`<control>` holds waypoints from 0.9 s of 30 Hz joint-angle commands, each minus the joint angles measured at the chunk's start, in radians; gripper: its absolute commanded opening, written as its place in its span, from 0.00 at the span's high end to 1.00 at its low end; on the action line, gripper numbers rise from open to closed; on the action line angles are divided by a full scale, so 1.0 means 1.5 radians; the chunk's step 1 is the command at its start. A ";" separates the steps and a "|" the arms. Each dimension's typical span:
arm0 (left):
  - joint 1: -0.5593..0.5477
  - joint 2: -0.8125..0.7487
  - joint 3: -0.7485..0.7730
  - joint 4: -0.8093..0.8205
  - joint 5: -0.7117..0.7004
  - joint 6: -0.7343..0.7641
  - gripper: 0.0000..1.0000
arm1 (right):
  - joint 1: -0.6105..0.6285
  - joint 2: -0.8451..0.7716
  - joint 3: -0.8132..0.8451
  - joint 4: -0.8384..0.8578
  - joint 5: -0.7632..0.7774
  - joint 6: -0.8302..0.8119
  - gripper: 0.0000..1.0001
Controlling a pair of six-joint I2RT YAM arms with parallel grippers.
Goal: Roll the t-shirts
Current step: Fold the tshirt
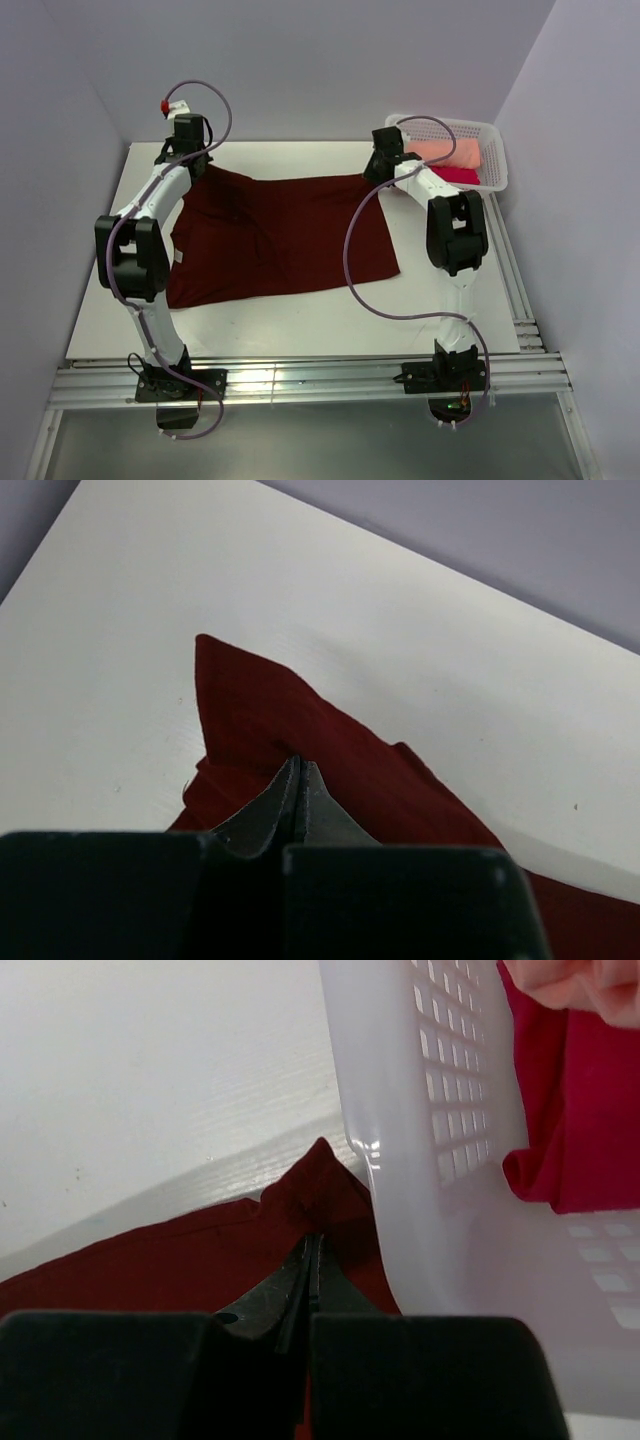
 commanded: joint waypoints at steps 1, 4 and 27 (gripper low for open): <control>-0.004 -0.048 -0.016 0.019 0.001 -0.014 1.00 | -0.002 -0.060 -0.018 0.019 0.005 0.008 1.00; -0.009 -0.064 -0.042 0.029 0.005 -0.016 1.00 | -0.001 -0.069 -0.035 0.022 0.009 0.014 1.00; -0.057 -0.147 -0.145 0.052 -0.043 -0.009 1.00 | -0.002 -0.189 -0.191 0.072 0.050 0.037 1.00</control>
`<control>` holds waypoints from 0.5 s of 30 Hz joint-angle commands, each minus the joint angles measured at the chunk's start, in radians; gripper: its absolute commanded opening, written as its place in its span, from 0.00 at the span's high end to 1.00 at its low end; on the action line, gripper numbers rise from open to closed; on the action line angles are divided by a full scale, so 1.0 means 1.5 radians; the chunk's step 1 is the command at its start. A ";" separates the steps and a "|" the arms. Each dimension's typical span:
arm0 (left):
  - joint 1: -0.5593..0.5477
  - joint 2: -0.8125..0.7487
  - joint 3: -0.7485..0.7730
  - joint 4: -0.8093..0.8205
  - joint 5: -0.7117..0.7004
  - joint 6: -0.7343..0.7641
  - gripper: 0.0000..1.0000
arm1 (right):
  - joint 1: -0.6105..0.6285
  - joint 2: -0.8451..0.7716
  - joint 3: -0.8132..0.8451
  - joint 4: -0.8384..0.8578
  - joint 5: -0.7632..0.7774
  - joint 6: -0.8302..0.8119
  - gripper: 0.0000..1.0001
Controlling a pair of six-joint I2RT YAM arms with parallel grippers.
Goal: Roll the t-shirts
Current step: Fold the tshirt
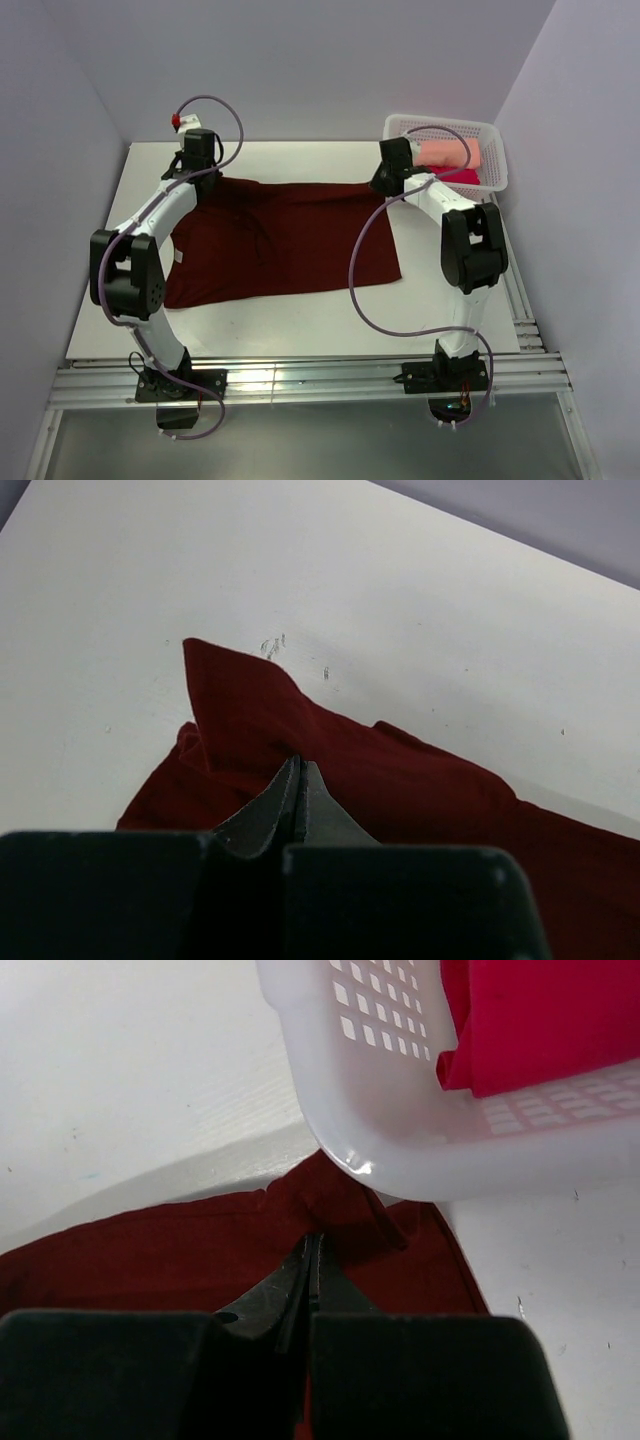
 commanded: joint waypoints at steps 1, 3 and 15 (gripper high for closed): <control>-0.009 -0.056 -0.014 0.025 -0.027 0.001 1.00 | -0.002 -0.051 -0.017 0.021 0.034 0.013 1.00; -0.015 -0.063 -0.030 0.030 -0.031 0.000 1.00 | -0.002 -0.056 -0.029 0.020 0.044 0.019 1.00; -0.040 -0.110 -0.086 0.040 -0.065 0.000 1.00 | -0.010 -0.087 -0.076 0.013 0.075 0.051 1.00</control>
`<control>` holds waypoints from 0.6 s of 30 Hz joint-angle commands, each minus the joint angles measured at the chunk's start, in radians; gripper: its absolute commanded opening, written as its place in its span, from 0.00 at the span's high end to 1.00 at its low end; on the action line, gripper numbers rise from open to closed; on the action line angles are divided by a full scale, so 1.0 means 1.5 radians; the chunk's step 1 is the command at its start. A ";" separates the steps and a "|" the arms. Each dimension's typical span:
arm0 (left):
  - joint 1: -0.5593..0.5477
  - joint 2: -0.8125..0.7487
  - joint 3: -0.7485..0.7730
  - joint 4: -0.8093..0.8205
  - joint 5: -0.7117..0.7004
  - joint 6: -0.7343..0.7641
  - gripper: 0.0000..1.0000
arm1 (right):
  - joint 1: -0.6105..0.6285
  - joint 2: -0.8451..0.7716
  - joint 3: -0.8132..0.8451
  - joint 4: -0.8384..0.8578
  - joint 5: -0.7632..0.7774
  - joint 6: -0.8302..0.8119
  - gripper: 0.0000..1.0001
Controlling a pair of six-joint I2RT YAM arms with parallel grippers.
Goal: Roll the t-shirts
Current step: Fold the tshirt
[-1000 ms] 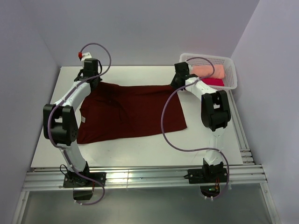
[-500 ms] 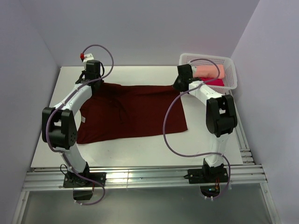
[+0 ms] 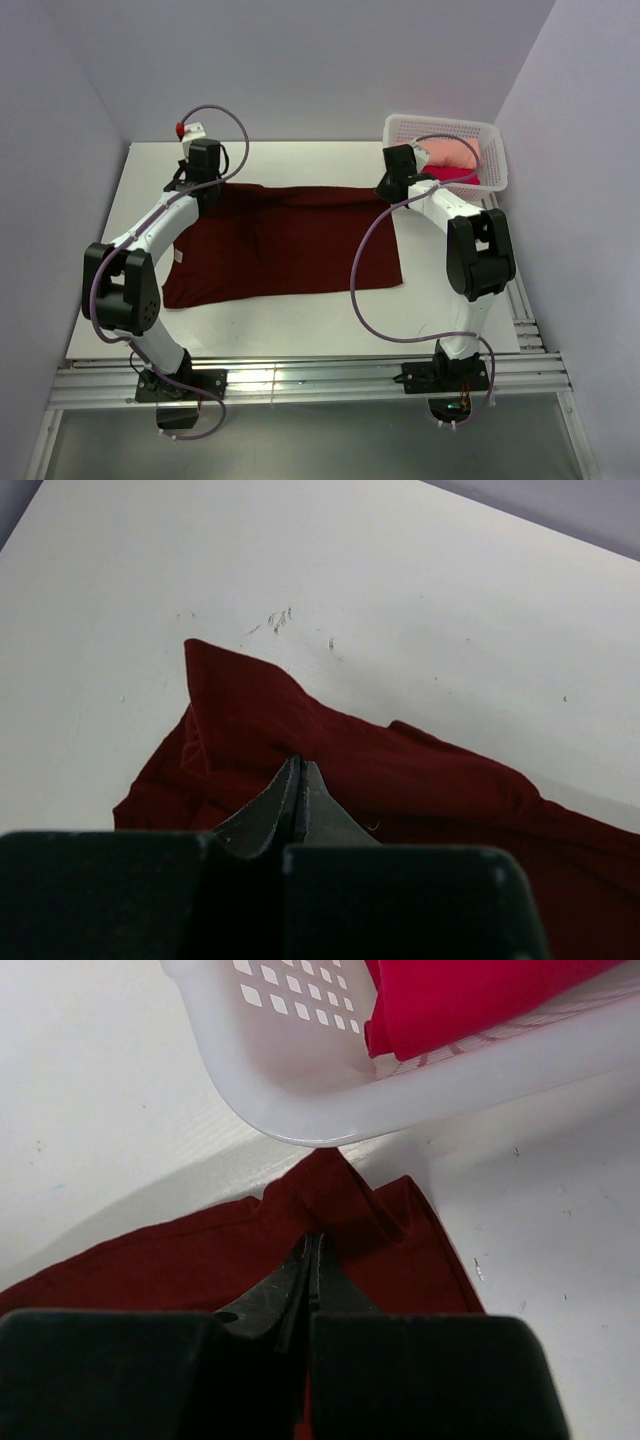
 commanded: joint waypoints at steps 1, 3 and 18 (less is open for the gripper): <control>-0.010 -0.041 -0.010 0.025 -0.033 0.001 1.00 | -0.010 -0.040 -0.009 0.010 0.027 0.016 1.00; -0.019 -0.047 -0.018 0.024 -0.053 0.005 1.00 | -0.010 -0.045 -0.018 0.012 0.027 0.018 1.00; -0.078 -0.102 -0.072 0.022 -0.155 0.025 1.00 | -0.011 -0.044 -0.054 0.010 0.027 0.027 1.00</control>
